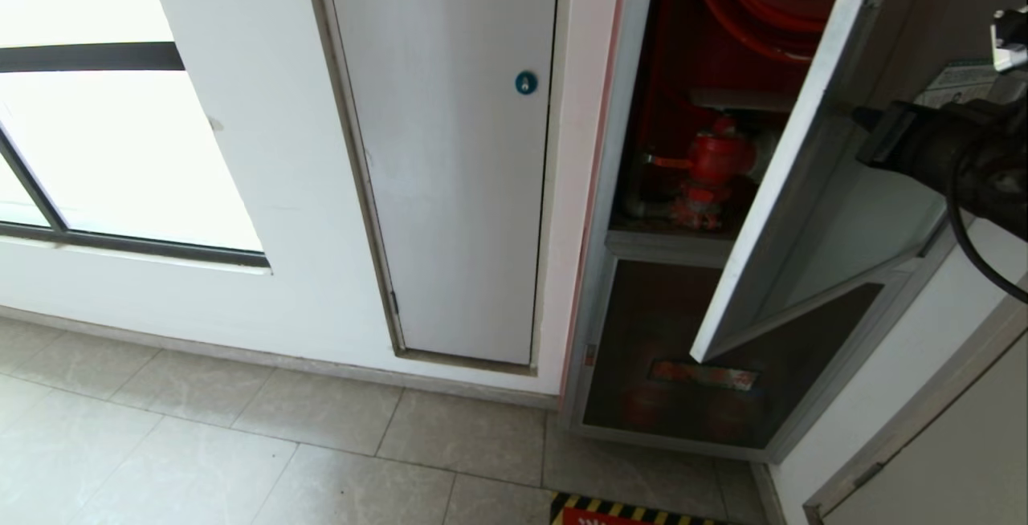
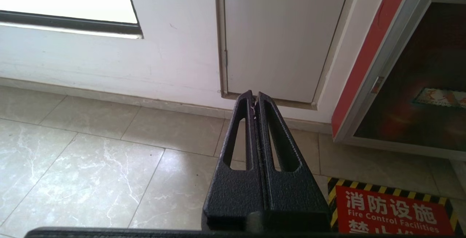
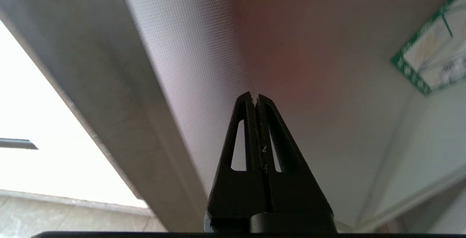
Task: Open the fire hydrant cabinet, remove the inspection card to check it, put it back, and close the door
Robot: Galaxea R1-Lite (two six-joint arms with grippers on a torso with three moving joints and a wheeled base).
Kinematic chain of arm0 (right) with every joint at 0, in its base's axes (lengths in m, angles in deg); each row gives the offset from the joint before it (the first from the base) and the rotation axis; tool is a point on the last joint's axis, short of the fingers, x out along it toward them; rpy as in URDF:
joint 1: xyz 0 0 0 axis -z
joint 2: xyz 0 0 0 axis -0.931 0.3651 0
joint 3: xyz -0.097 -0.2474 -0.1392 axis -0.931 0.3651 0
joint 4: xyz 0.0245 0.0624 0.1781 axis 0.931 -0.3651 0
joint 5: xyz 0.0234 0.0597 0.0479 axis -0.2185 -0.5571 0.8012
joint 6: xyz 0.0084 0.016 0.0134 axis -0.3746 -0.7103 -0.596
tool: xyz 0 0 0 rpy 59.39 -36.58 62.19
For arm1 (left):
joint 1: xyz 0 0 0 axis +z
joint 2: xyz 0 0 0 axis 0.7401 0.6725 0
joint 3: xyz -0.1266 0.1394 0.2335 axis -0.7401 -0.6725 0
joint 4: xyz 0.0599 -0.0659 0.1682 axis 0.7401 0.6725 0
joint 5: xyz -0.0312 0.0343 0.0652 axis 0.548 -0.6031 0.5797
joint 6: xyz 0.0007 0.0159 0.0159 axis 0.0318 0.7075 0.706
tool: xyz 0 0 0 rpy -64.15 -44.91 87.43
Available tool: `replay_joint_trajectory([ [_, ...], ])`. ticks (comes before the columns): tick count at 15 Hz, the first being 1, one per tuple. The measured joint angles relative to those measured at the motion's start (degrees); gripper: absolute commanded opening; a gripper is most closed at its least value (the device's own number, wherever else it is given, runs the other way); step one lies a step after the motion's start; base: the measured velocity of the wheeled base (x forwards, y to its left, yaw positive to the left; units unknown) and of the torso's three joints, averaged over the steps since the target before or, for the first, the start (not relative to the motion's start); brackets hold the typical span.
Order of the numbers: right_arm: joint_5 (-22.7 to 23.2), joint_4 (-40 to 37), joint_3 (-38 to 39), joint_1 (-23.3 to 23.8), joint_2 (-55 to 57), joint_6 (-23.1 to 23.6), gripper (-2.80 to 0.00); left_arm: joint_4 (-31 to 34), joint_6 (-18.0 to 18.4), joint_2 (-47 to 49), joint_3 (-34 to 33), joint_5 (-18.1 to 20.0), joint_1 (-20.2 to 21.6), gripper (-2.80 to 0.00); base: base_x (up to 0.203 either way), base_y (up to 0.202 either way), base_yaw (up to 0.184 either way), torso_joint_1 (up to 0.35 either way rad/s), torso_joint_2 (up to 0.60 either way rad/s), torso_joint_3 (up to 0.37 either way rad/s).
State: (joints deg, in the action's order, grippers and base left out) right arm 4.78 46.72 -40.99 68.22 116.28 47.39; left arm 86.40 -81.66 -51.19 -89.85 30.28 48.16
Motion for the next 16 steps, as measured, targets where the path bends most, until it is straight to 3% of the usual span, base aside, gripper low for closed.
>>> replay_joint_trajectory([
  [8,-0.5,-1.7,-31.6,-1.4,25.1,0.5,-2.8,0.0,0.0,0.0,0.0,0.0,0.0,-2.8,0.0,0.0,0.0,0.0,0.0,0.0],
  [11,-0.6,-6.0,-42.2,-1.4,32.3,0.5,-2.8,0.0,0.0,0.0,0.0,0.0,0.0,-2.8,0.0,0.0,0.0,0.0,0.0,0.0],
  [14,-1.1,-8.5,-51.1,-1.5,38.2,0.5,-2.8,0.0,0.0,0.0,0.0,0.0,0.0,-2.8,0.0,0.0,0.0,0.0,0.0,0.0],
  [16,-1.1,-11.2,-52.9,-1.5,40.3,0.5,-2.8,0.0,0.0,0.0,0.0,0.0,0.0,-2.8,0.0,0.0,0.0,0.0,0.0,0.0],
])
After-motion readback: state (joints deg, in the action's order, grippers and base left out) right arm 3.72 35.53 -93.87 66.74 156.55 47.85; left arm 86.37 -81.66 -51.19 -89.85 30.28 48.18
